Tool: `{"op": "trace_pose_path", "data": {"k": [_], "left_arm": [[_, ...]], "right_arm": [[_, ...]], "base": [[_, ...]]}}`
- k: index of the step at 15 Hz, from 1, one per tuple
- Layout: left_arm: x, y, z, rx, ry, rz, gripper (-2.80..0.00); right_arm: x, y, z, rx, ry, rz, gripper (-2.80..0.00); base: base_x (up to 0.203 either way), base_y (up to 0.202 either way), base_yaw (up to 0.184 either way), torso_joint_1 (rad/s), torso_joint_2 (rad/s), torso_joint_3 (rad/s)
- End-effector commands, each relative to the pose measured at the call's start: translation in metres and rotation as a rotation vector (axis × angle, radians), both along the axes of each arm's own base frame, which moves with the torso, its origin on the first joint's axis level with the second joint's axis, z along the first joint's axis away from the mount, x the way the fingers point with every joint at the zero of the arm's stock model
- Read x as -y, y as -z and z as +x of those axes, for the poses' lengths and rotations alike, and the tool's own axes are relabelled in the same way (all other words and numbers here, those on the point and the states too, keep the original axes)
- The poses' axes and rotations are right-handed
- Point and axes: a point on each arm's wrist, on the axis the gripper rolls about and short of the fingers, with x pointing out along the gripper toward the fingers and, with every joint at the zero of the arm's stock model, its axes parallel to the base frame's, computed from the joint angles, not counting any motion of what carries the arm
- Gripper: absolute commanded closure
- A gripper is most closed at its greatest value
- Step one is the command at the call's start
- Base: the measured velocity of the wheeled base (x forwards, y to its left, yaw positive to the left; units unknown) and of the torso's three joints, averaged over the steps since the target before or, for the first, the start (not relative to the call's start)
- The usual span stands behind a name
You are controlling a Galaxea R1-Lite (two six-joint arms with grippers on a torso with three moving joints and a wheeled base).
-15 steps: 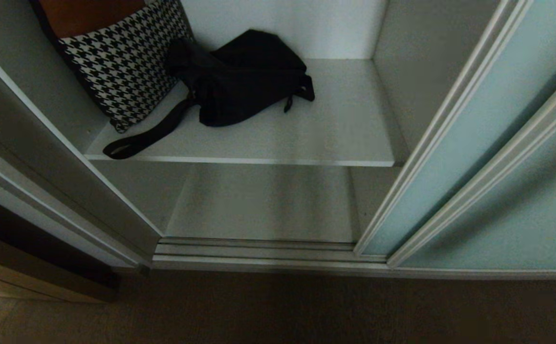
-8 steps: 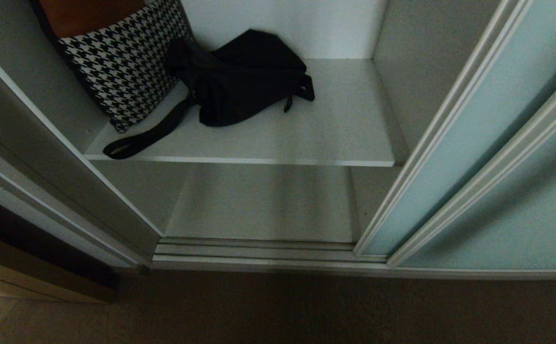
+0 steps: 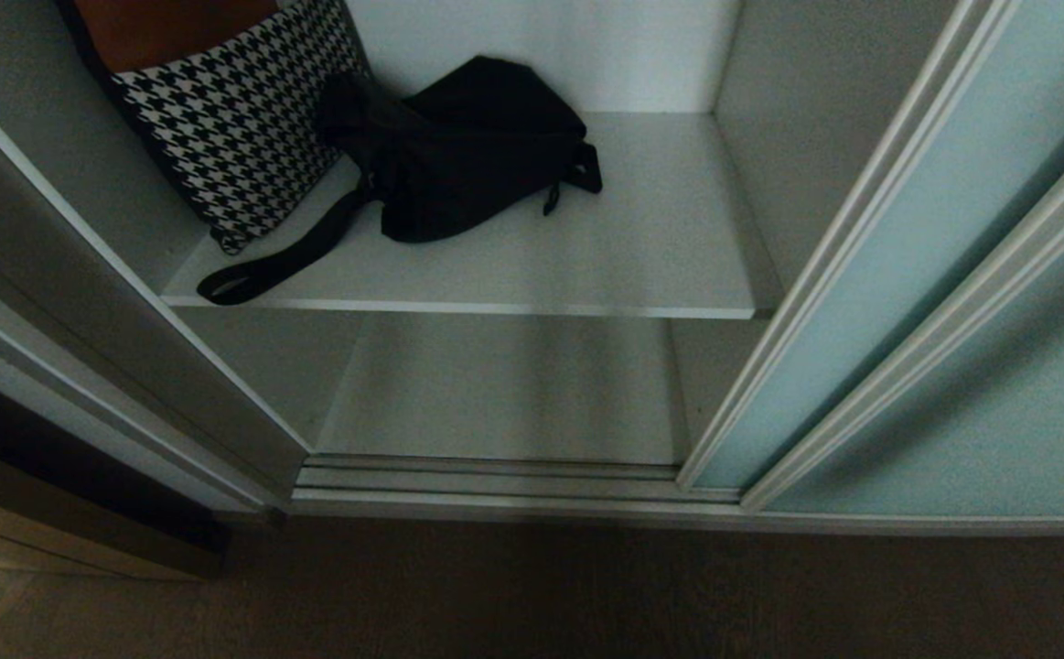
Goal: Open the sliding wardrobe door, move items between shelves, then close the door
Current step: Close the door
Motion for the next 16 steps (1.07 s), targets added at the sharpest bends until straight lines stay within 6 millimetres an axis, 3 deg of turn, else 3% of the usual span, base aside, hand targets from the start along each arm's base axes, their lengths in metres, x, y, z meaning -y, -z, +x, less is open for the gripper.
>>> {"op": "trace_pose_path", "data": {"k": [1,16], "left_arm": [[0.0,0.0,0.0,-0.001,-0.001,0.0,0.0],[0.0,0.0,0.0,-0.001,-0.001,-0.001,0.0]], "right_arm": [[0.001,0.001,0.014,-0.027,0.006,0.009,0.0],[0.013,0.006,0.055,-0.009,0.122,0.017,0.0]], "base": [[0.0,0.0,0.0,0.0,0.0,0.0],[0.0,0.0,0.0,0.0,0.0,0.0]]}}
